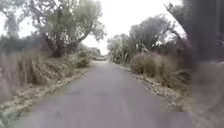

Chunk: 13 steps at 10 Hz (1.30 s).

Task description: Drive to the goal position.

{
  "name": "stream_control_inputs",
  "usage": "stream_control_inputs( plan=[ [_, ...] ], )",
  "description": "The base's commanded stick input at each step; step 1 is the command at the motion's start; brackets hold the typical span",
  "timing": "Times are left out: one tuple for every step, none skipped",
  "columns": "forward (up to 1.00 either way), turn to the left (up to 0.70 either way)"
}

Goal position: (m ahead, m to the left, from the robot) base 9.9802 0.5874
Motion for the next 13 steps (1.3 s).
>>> stream_control_inputs(
  plan=[
    [1.00,0.00],
    [1.00,0.00],
    [1.00,0.00],
    [1.00,0.00],
    [1.00,0.00],
    [1.00,0.00],
    [1.00,0.00],
    [1.00,0.00],
    [1.00,0.00],
    [1.00,0.00],
    [1.00,0.00],
    [1.00,0.00],
    [1.00,0.00]
  ],
)
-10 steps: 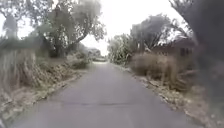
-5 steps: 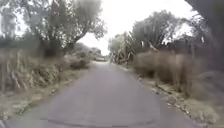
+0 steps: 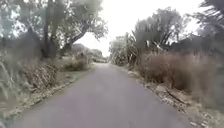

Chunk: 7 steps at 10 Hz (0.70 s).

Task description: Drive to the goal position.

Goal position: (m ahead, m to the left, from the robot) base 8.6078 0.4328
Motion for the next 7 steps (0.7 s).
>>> stream_control_inputs(
  plan=[
    [1.00,0.00],
    [1.00,0.00],
    [1.00,0.00],
    [1.00,0.00],
    [1.00,0.00],
    [1.00,0.00],
    [1.00,0.30]
  ],
)
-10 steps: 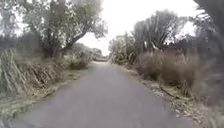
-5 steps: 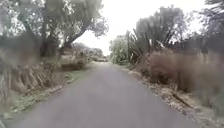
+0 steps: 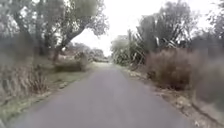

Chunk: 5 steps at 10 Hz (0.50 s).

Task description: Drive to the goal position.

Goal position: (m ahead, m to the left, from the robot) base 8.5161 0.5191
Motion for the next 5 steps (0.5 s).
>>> stream_control_inputs(
  plan=[
    [1.00,0.20],
    [1.00,0.11],
    [1.00,0.00],
    [1.00,0.00],
    [1.00,0.00]
  ],
)
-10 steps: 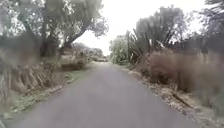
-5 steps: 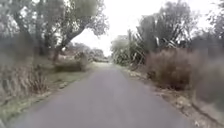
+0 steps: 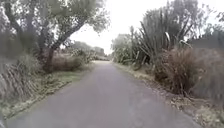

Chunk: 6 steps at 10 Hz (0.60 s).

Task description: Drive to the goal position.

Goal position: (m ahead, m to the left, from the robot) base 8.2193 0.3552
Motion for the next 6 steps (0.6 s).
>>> stream_control_inputs(
  plan=[
    [1.00,0.00],
    [1.00,0.00],
    [1.00,0.00],
    [1.00,0.00],
    [1.00,0.00],
    [1.00,0.00]
  ],
)
